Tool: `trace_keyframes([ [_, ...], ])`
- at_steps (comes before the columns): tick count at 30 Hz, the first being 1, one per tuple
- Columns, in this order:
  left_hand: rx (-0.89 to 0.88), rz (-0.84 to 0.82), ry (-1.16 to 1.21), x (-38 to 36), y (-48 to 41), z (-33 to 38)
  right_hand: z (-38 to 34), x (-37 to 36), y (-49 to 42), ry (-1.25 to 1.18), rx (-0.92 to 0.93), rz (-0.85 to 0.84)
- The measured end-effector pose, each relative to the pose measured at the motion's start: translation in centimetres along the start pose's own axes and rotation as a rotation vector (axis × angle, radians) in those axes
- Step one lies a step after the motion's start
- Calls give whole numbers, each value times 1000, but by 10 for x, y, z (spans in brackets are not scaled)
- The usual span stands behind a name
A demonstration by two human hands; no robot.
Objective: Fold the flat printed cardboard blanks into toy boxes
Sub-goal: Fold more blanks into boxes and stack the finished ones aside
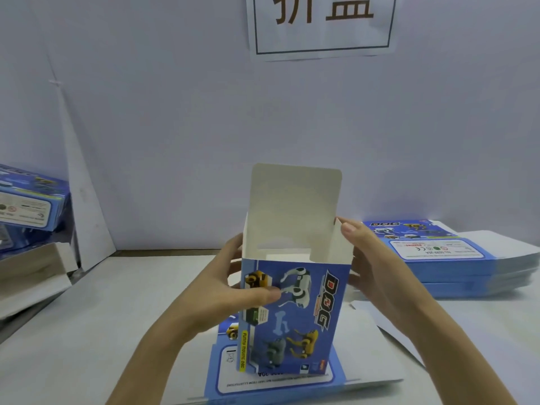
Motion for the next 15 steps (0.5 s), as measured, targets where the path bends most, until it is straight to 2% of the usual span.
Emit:
trace_keyframes([
  [15, 19, -71, 63, 15, 0, -20, 25, -9, -7, -604, -60, -83],
])
Point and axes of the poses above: each hand's wrist, its own y-axis away from the middle knuckle, its own x-axis out of the back of the hand, z = x × y, the point moved 5 cm from there along -y, towards the middle knuckle, and after that the axes turned 13 degrees about -z, right-handed, at the moved point
